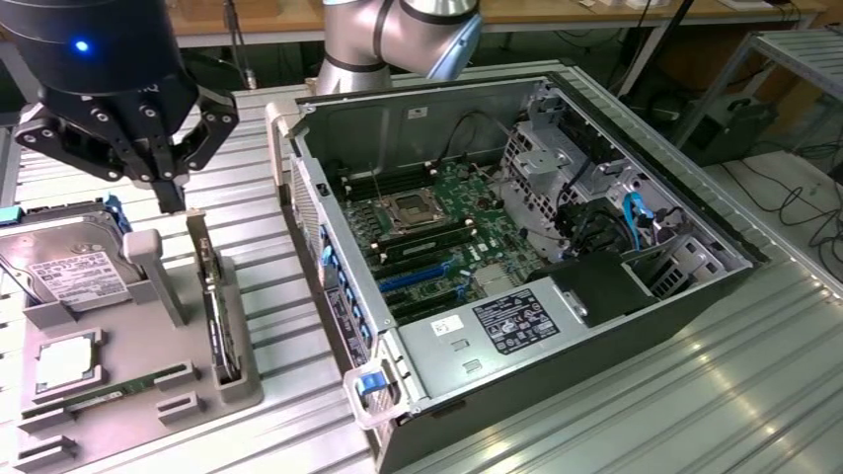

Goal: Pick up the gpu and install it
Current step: 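Reach for the gpu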

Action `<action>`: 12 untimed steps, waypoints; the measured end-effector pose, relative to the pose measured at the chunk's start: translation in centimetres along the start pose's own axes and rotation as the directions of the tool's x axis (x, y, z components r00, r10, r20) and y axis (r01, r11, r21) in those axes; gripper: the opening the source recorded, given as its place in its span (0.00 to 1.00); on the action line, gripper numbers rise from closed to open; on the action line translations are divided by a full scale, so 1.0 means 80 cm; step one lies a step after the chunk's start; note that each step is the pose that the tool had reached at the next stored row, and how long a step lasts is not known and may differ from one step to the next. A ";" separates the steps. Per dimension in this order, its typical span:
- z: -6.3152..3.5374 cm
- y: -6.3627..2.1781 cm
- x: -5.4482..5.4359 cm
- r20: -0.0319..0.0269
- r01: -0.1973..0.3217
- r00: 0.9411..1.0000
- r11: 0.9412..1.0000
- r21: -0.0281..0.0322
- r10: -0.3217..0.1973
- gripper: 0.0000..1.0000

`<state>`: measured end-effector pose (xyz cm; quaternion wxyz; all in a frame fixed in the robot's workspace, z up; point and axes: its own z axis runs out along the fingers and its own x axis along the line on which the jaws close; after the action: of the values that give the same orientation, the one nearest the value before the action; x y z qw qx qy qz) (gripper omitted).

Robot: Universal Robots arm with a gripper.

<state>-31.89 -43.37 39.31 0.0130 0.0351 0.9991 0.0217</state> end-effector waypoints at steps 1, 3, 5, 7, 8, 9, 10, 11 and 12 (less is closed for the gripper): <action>0.000 -0.001 0.003 0.000 0.000 1.000 1.000 0.000 0.000 0.11; 0.000 -0.002 0.008 0.000 0.001 1.000 1.000 0.000 -0.001 0.11; 0.000 -0.003 0.014 0.000 0.001 1.000 1.000 0.000 -0.001 0.11; 0.000 -0.004 0.016 0.000 0.002 1.000 1.000 0.000 -0.002 0.11; 0.000 -0.004 0.016 0.000 0.002 1.000 1.000 0.000 -0.002 0.11; 0.000 -0.004 0.016 0.000 0.002 1.000 1.000 0.000 -0.002 0.11; 0.000 -0.004 0.016 0.000 0.002 1.000 1.000 0.000 -0.002 0.11; 0.000 -0.004 0.016 0.000 0.002 1.000 1.000 0.000 -0.002 0.11; 0.000 -0.004 0.016 0.000 0.002 1.000 1.000 0.000 -0.002 0.11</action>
<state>-33.16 -43.58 39.30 0.0130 0.0342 0.9991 0.0218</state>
